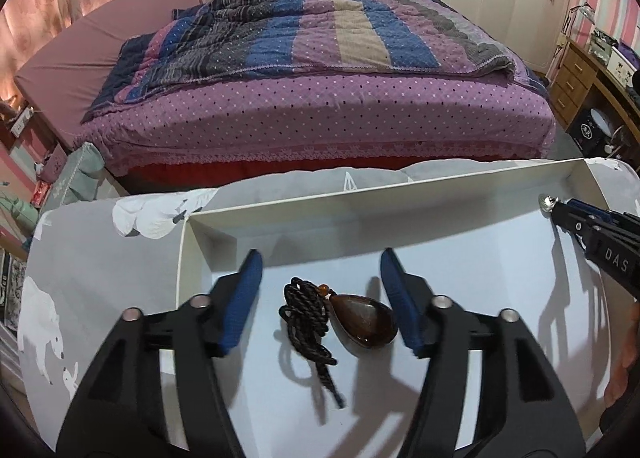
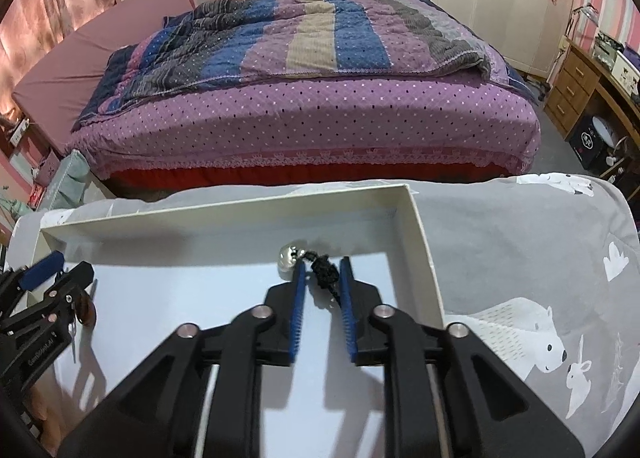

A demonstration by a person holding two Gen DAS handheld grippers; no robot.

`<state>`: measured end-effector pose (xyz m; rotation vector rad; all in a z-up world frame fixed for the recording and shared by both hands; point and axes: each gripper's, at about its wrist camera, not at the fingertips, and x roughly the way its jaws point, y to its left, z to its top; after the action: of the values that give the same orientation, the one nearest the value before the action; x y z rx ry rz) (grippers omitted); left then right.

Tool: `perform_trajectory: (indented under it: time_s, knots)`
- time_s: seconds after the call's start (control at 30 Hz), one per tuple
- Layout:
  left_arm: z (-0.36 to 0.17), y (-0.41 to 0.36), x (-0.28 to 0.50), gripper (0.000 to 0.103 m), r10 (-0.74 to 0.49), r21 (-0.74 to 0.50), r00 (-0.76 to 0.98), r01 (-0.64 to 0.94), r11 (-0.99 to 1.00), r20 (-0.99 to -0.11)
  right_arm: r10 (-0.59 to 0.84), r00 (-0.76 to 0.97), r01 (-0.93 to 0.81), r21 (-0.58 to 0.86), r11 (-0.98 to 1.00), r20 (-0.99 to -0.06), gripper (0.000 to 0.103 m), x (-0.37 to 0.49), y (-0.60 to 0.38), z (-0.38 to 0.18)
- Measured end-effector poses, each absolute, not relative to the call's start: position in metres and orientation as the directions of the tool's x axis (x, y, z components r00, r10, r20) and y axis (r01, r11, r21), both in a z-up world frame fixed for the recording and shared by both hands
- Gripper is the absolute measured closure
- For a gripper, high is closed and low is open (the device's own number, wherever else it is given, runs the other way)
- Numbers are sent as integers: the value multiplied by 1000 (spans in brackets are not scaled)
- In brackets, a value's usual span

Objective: Organize jewelry
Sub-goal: 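Open the left tool to drop the necklace in the tray while the right tool releases the charm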

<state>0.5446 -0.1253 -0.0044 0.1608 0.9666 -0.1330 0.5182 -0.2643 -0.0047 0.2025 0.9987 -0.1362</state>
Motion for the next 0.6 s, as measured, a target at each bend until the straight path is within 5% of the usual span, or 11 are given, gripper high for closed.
perform_trajectory:
  time_s: [0.33,0.6]
  knots:
    - [15,-118,532,28,-74,38,561,186,982,-825,-31,536,184,81,980,-844,47,514,-260,7]
    - [59,-108,492,14,-104,14,596,190,982,-796,-44,568,208,91,974,-822,35,485,-266,48]
